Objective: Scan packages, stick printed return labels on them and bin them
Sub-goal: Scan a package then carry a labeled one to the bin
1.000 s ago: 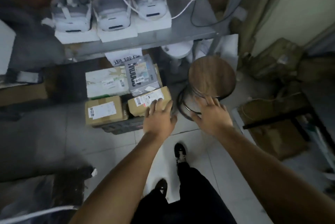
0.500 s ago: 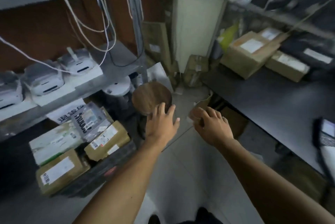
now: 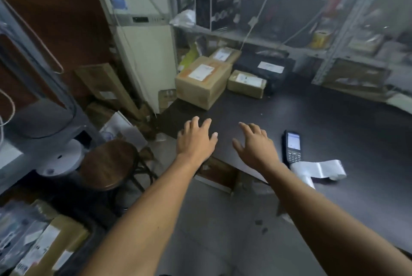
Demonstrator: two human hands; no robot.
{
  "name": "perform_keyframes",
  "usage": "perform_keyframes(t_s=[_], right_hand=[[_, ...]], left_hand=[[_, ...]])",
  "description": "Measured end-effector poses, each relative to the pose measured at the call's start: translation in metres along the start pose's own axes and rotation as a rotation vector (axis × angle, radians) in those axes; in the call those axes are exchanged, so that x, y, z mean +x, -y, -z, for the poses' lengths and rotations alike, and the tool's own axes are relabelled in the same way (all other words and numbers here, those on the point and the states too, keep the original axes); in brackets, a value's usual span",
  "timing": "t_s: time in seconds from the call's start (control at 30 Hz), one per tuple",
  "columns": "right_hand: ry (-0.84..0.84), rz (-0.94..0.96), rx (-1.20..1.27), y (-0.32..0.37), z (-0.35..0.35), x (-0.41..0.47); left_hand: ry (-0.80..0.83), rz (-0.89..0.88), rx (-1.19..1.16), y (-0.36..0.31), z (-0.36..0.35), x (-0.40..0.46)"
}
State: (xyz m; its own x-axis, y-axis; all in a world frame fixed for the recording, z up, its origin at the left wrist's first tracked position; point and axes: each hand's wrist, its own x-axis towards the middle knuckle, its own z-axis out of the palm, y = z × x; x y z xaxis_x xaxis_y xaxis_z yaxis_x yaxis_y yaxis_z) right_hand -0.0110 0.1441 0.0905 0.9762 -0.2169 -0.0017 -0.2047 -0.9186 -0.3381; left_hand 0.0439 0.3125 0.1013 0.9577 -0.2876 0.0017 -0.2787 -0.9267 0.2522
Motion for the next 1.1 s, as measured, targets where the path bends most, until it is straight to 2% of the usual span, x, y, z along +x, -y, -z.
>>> perform_keyframes(t_s=[0.17, 0.4, 0.87, 1.1], right_hand=[[-0.012, -0.08, 0.044, -0.04, 0.016, 0.026], [-0.027, -0.17, 0.072, -0.053, 0.022, 0.072], [-0.036, -0.245, 0.071, 0.017, 0.017, 0.208], [-0.005, -0.267, 0.111, 0.022, 0.009, 0.276]], left_hand=[[0.014, -0.073, 0.026, -0.04, -0.004, 0.038], [0.032, -0.136, 0.019, -0.05, -0.009, 0.099], [-0.001, -0.197, -0.011, 0.014, 0.032, 0.244], [0.008, -0.17, -0.033, 0.037, 0.03, 0.311]])
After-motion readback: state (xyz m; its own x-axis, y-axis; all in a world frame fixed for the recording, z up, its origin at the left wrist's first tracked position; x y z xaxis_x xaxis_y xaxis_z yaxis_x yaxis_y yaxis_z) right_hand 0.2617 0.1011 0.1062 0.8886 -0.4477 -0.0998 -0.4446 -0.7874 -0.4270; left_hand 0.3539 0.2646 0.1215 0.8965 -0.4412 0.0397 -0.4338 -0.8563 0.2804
